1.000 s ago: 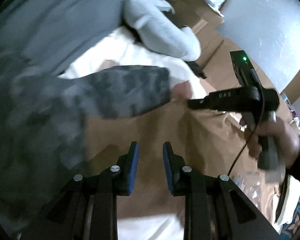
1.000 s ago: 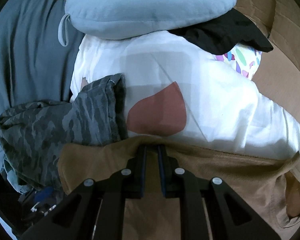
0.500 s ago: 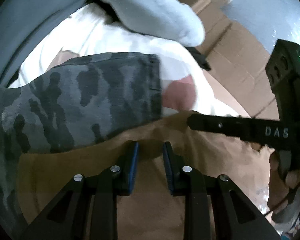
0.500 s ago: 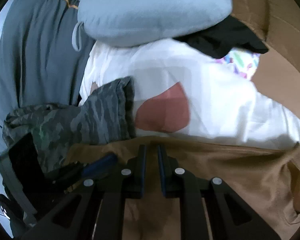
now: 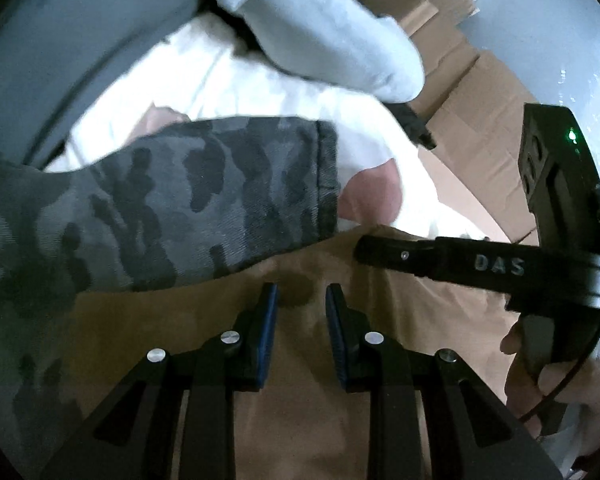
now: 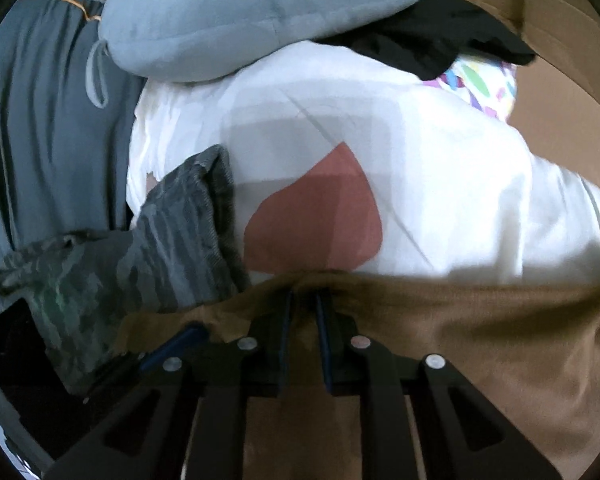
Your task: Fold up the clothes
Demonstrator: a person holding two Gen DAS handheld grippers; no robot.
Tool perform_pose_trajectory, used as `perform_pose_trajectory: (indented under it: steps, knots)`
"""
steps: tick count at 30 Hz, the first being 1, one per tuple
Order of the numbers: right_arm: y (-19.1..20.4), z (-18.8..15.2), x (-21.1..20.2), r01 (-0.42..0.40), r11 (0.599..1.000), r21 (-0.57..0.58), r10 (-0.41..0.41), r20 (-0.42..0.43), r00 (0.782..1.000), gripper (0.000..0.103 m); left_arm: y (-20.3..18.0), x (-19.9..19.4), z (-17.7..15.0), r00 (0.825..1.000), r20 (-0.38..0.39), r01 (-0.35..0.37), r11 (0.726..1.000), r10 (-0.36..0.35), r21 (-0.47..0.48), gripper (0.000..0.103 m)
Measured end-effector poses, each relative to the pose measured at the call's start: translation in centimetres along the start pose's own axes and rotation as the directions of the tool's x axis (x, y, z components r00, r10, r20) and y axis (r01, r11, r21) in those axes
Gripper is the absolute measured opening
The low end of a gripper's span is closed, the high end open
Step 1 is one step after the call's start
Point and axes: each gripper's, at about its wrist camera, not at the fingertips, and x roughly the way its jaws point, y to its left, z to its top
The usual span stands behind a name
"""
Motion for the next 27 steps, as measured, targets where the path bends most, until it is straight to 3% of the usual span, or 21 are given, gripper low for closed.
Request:
perform_pose_trajectory:
  steps: [2, 7, 16, 27]
  knots:
    - [0.5, -1.1, -1.6, -0.008, 1.000, -0.027, 0.008, 0.024, 1.000, 0.047, -0.4, -0.9, -0.6, 1.000, -0.011, -0.012, 1.000, 0.012, 0.012, 0.025]
    - [1.1, -4.4, -7.0, 0.016, 0.994, -0.111, -0.009, 0.065, 0.998, 0.048, -1.4, -3.8, -2.3, 1.000, -0.024, -0.008, 1.000, 0.009, 0.010, 0.025]
    - [-5.1, -8.5, -16.0, 0.139, 0.977, -0.161, -0.125, 0.093, 0.988, 0.048, -4.7, -5.0, -1.5, 0.999, -0.043, 0.021, 0.997, -0.018, 0.080, 0.025]
    - [-14.6, -8.8, -16.2, 0.146, 0.989, -0.025, -0.143, 0.098, 0.985, 0.048, -8.3, 0.1, 1.9, 0.993, -0.089, 0.093, 0.987, -0.081, 0.132, 0.025]
